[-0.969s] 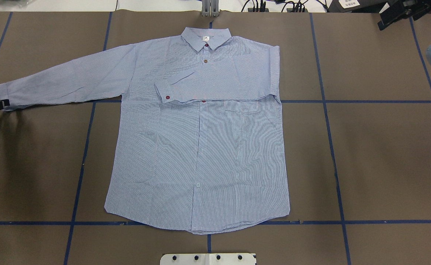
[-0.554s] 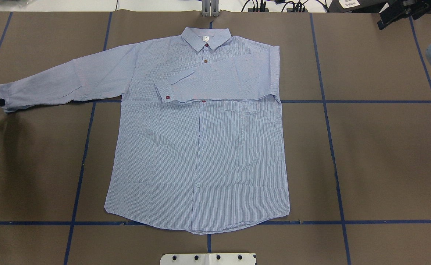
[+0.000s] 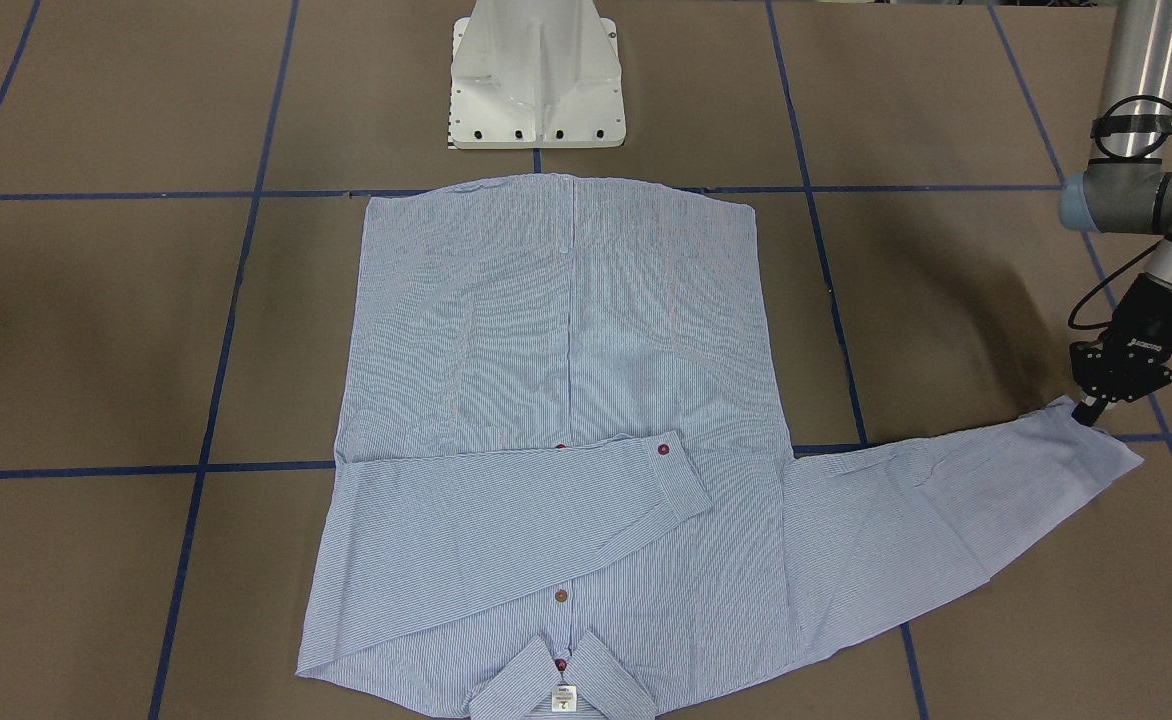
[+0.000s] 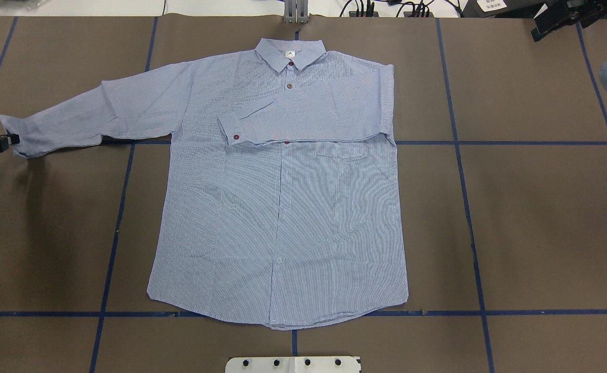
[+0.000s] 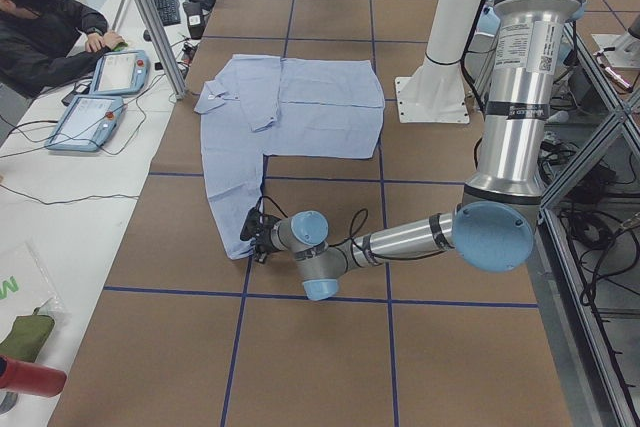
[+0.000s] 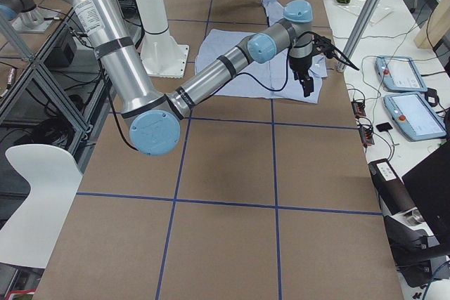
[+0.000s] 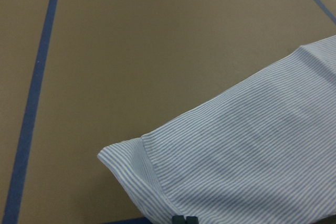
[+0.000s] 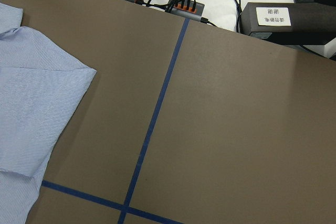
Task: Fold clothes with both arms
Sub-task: 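Lift the cuff with the left gripper and fold it across the shirt front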
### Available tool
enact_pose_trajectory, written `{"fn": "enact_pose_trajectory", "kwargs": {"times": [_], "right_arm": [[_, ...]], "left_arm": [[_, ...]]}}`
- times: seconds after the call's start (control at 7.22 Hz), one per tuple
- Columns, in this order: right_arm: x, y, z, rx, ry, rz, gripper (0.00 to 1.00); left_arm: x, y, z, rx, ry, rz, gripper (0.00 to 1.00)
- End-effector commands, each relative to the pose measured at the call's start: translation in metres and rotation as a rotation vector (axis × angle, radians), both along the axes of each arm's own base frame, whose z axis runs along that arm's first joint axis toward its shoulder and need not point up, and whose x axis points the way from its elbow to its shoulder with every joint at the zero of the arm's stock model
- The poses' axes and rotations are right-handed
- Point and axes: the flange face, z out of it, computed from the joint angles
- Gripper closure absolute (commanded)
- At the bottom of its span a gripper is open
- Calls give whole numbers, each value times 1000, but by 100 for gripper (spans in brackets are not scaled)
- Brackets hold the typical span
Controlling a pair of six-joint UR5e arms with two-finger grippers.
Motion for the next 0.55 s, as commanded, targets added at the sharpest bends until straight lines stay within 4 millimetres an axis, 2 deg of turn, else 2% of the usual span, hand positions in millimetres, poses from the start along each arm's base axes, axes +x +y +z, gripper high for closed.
{"fn": "enact_pose_trajectory", "kwargs": {"times": [0.0, 0.14, 0.28, 0.42], "right_arm": [[0, 0, 2, -5, 1, 1, 0], [0, 0, 2, -5, 1, 1, 0], [0, 0, 3, -8, 1, 2, 0], [0, 0, 3, -8, 1, 2, 0]], "left_arm": [[19, -28, -79, 87, 74, 61, 100], [30, -45, -125, 95, 81, 75, 100], [50, -79, -207, 98, 82, 75, 100], [74, -104, -278, 86, 72, 85, 100]]}}
